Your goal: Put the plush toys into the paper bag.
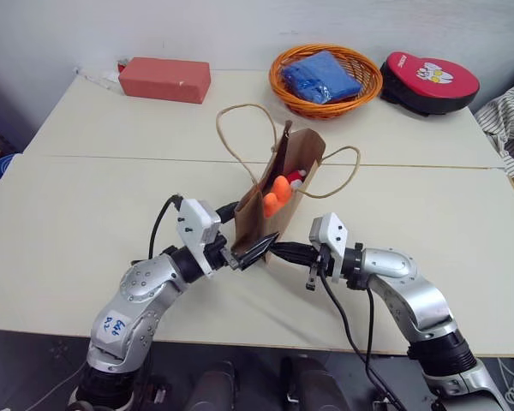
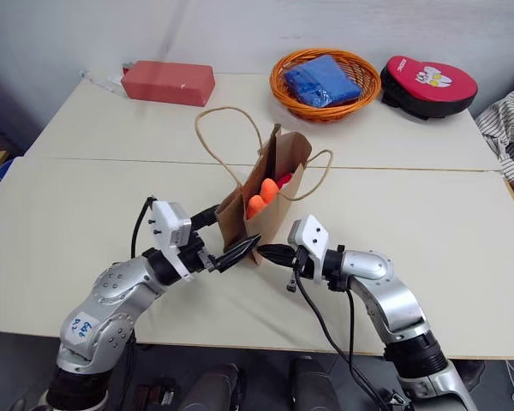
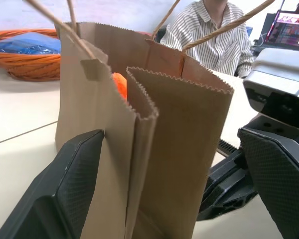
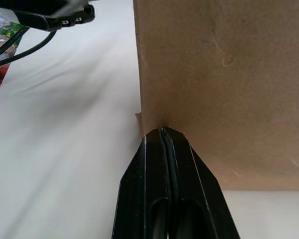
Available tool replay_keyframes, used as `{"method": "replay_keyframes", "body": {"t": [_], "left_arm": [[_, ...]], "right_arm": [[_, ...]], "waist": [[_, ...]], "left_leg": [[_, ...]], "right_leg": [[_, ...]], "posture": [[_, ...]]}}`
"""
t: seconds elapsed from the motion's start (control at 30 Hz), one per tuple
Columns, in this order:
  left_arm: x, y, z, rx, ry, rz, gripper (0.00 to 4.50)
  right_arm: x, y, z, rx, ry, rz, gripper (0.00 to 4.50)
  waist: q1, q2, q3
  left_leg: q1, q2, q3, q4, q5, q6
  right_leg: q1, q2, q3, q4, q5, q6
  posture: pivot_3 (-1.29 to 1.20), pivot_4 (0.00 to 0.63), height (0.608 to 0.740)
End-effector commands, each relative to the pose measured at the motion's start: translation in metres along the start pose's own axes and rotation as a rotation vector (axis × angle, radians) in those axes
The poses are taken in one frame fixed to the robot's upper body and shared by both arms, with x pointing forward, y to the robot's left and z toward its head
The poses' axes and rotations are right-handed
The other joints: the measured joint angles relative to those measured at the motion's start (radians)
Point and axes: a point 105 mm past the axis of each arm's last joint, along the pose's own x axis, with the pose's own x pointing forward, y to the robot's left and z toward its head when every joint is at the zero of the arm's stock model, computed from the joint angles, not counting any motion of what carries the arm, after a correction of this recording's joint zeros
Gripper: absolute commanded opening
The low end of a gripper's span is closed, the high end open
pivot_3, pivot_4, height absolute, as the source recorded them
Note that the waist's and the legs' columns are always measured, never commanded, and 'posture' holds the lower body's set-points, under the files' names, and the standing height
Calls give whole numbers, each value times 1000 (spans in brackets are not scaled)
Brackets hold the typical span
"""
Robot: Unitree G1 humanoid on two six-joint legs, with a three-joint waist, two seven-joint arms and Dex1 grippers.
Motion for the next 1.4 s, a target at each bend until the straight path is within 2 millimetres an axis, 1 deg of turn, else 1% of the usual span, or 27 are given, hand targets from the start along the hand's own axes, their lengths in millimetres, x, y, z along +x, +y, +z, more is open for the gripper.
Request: {"method": "replay_keyframes", "body": {"t": [0.03, 0.13, 0.23, 0.37, 0.43, 0.57, 0.67, 0.7, 0.8, 0.9, 0.97, 1.03, 1.2, 1.3, 1.37, 1.4], "left_arm": [[4, 4, 5, 31, -35, 30, 3920], [7, 7, 1, 44, -24, 50, 2961], [6, 9, -1, 53, -24, 51, 1973], [-7, 19, 3, 75, -28, 10, 705], [-16, 20, 7, 75, -37, -53, 79], [-46, 24, 17, 60, 0, -298, 34], [-57, 24, 29, 44, 23, -486, 34], [-58, 25, 31, 44, 26, -519, 34], [-61, 34, 30, 86, 74, -625, 34], [-60, 42, 26, 112, 83, -660, 34], [-57, 52, 17, 134, 107, -671, 34], [-51, 62, 9, 168, 109, -657, 34], [-50, 74, -5, 221, 178, -647, 34], [-52, 76, 4, 208, 156, -608, 600], [-59, 72, 10, 216, 163, -612, 1263], [-61, 70, 12, 221, 168, -613, 1521]], "right_arm": [[4, 4, 11, -39, -35, 19, 0], [1, 4, 10, -42, -35, 21, 0], [-7, 4, 11, -41, -37, 23, 0], [-28, -1, 9, -38, -20, -5, 0], [-38, -3, 9, -34, -11, -14, 0], [-75, -12, 10, -56, 3, -85, 0], [-105, -17, 19, -87, -8, -119, 0], [-111, -17, 22, -96, -15, -120, 0], [-143, -18, 19, -118, 59, -146, 0], [-160, -17, 17, -148, 109, -151, 0], [-171, -18, 13, -167, 137, -169, 0], [-177, -20, 9, -169, 145, -192, 0], [-174, -18, 5, -185, 120, -208, 0], [-168, -18, 6, -182, 78, -210, 0], [-167, -19, 8, -192, 59, -212, 0], [-167, -19, 9, -202, 54, -214, 0]], "waist": [[-3, 0, 0], [-2, 0, 0], [-1, 0, 0], [1, 0, 0], [0, 0, 0], [0, 0, 0], [3, 0, 0], [3, 0, 0], [7, 0, 0], [2, 0, 0], [-2, 0, 0], [-2, 0, 0], [-3, 0, 0], [-1, 0, 0], [-3, 0, 0], [-6, 0, 0]], "left_leg": [[0, 0, 0, 0, 0, 0], [0, 0, 0, 0, 0, 0], [0, 0, 0, 0, 0, 0], [0, 0, 0, 0, 0, 0], [0, 0, 0, 0, 0, 0], [0, 0, 0, -1, 0, 0], [0, 0, 0, 0, 0, 0], [0, 0, -1, 0, 0, 0], [1, 0, -1, 0, -1, 1], [1, 0, -2, -1, -1, 1], [1, 0, -1, -1, -1, 1], [1, 0, 0, -1, -1, 1], [1, 0, 0, 0, -1, 1], [1, 0, 0, 0, -1, 1], [1, 0, 0, 0, -1, 1], [1, 0, 0, 0, -1, 1]], "right_leg": [[0, 0, 0, 0, 0, 0], [0, 0, 0, 0, 0, 0], [0, 0, 0, 0, 0, 0], [0, 0, 0, 0, 0, 0], [0, 0, 0, 0, 0, 0], [0, 0, 0, 0, 0, 0], [0, 0, -1, -1, 0, -1], [2, 0, -1, -1, 0, -1], [4, -1, -2, -3, 0, 0], [4, -1, -2, -4, 0, 0], [3, 0, -2, -4, 0, 0], [3, 0, -2, -3, 0, 0], [2, 0, -1, -1, 0, 0], [2, 0, -1, -1, 0, 0], [2, 0, -1, 0, 0, 0], [2, 0, 0, 0, 0, 0]], "posture": [[0, 150, 740], [0, 150, 740], [0, 150, 740], [0, 150, 740], [0, 150, 740], [0, 150, 740], [0, 150, 740], [0, 150, 740], [0, 150, 740], [0, 150, 740], [0, 150, 740], [0, 150, 740], [0, 150, 740], [0, 150, 740], [0, 150, 740], [0, 150, 740]]}}
